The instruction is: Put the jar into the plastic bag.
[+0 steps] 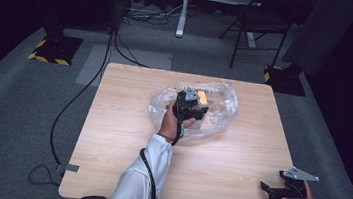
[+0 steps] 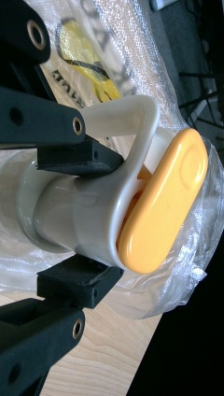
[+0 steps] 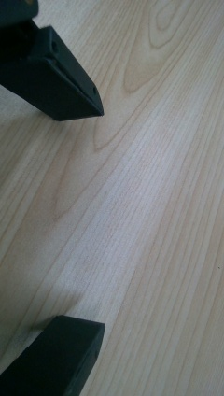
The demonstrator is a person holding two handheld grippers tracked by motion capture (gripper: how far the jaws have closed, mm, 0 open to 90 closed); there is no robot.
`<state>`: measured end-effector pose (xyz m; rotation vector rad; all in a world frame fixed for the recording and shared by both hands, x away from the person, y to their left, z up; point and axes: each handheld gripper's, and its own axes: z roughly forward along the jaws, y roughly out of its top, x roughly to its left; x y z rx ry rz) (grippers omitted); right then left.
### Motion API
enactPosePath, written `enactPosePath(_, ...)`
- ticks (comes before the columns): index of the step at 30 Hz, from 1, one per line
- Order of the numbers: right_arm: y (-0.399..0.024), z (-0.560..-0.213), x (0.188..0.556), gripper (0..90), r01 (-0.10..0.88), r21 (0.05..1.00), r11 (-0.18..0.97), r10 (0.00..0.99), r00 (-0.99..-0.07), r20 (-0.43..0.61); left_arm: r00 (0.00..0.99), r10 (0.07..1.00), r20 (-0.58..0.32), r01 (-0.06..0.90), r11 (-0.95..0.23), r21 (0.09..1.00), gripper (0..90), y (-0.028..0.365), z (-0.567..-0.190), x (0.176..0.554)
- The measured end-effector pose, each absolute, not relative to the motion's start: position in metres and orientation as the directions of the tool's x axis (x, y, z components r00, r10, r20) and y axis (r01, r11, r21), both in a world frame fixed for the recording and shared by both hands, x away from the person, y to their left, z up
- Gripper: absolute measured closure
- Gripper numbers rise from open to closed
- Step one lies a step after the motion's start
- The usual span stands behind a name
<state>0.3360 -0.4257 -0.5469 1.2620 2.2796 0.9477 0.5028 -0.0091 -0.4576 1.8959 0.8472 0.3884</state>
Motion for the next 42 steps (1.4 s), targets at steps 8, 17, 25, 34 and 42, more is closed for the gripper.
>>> enactPosePath(8, -0.426, -0.547, 0.336, 0.1, 0.6, 0.707, 0.373, 0.847, -0.532, 0.004, 0.709, 0.702, -0.066, 0.385, -0.308, 0.87, 45.5, -0.011, -0.46, 0.501)
enactPosePath(17, -0.426, -0.547, 0.336, 0.1, 0.6, 0.707, 0.374, 0.847, -0.532, 0.004, 0.695, 0.719, -0.017, 0.391, -0.358, 0.848, 31.6, -0.012, -0.461, 0.5)
enactPosePath(25, -0.426, -0.547, 0.336, 0.1, 0.6, 0.707, 0.374, 0.847, -0.532, 0.004, 0.707, 0.707, 0.03, 0.399, -0.433, 0.808, 13.9, -0.013, -0.463, 0.497)
enactPosePath(34, -0.426, -0.547, 0.336, 0.1, 0.6, 0.707, 0.374, 0.847, -0.532, 0.004, 0.703, 0.71, 0.035, 0.408, -0.443, 0.798, 3.8, -0.013, -0.463, 0.494)
enactPosePath(42, -0.426, -0.547, 0.336, 0.1, 0.6, 0.707, 0.374, 0.847, -0.532, 0.004, 0.701, 0.711, 0.058, 0.397, -0.456, 0.797, 2.4, -0.011, -0.461, 0.492)
